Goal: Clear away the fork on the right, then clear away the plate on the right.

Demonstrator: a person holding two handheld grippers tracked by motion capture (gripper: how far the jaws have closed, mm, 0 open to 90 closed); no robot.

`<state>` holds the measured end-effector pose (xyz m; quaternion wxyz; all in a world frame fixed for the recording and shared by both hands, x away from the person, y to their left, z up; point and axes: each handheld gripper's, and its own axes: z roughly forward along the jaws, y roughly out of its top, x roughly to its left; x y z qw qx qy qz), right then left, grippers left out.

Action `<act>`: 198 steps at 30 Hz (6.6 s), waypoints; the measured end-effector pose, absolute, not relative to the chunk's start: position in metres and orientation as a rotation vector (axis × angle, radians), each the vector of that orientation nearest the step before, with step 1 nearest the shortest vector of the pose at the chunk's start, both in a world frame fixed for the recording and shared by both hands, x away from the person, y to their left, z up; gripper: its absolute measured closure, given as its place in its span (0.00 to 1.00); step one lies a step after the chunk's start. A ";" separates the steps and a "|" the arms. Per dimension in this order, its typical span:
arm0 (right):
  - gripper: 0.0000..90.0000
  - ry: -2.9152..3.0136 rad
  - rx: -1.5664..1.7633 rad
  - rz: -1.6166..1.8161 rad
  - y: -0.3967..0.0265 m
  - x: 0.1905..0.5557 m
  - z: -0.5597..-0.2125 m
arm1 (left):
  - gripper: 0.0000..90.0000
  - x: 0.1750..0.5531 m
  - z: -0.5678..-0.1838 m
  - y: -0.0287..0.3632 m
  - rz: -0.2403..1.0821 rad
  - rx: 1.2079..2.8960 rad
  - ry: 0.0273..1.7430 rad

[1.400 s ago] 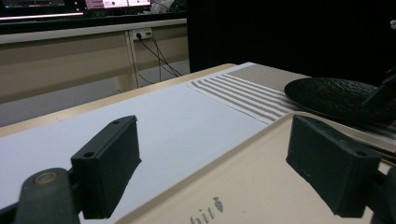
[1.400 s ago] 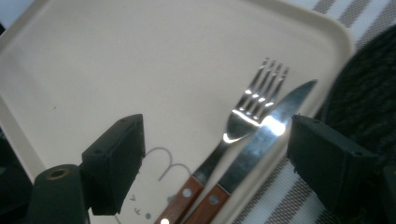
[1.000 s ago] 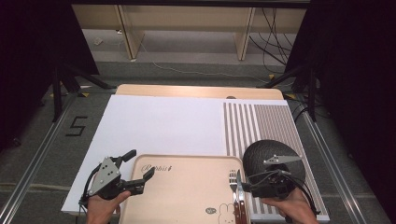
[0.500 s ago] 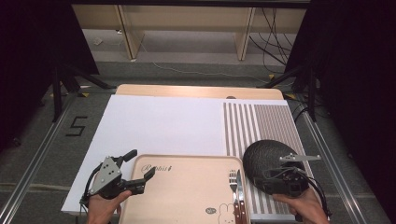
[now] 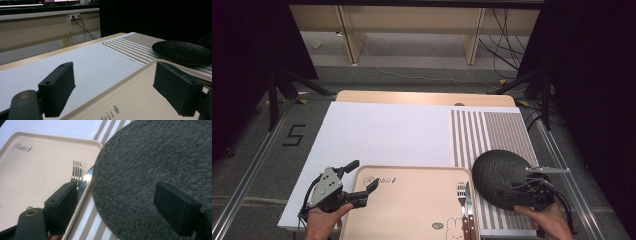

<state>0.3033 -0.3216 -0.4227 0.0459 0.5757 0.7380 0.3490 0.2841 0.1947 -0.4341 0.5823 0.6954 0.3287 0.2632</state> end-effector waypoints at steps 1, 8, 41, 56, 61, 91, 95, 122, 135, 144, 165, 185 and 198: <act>0.23 2.238 1.771 1.072 -0.322 0.303 -0.422 | 0.18 0.284 -0.434 0.195 0.613 1.620 0.768; 0.23 2.173 1.826 1.081 -0.335 0.302 -0.426 | 0.18 0.285 -0.434 0.194 0.612 1.626 0.760; 0.24 1.955 2.027 1.120 -0.383 0.290 -0.433 | 0.18 0.285 -0.433 0.189 0.612 1.631 0.739; 0.27 1.830 2.128 1.155 -0.403 0.287 -0.443 | 0.18 0.285 -0.434 0.191 0.616 1.633 0.748; 0.27 1.821 2.158 1.175 -0.407 0.286 -0.445 | 0.18 0.285 -0.434 0.191 0.616 1.634 0.748; 0.32 1.753 2.361 1.301 -0.412 0.291 -0.464 | 0.18 0.284 -0.434 0.190 0.616 1.633 0.746; 0.33 1.744 2.370 1.314 -0.414 0.292 -0.466 | 0.18 0.284 -0.435 0.190 0.616 1.635 0.745; 0.45 1.710 2.414 1.378 -0.419 0.298 -0.478 | 0.18 0.284 -0.434 0.190 0.618 1.635 0.746; 0.53 1.620 2.521 1.415 -0.421 0.298 -0.480 | 0.18 0.284 -0.435 0.190 0.615 1.628 0.739; 0.57 1.600 2.516 1.463 -0.426 0.296 -0.486 | 0.18 0.284 -0.434 0.191 0.616 1.634 0.747; 0.66 1.436 2.642 1.531 -0.425 0.295 -0.492 | 0.18 0.284 -0.435 0.190 0.611 1.624 0.742; 0.86 1.431 2.634 1.499 -0.429 0.293 -0.497 | 0.18 0.284 -0.434 0.191 0.619 1.635 0.745; 0.92 1.335 2.674 1.625 -0.431 0.292 -0.497 | 0.19 0.283 -0.434 0.190 0.628 1.638 0.741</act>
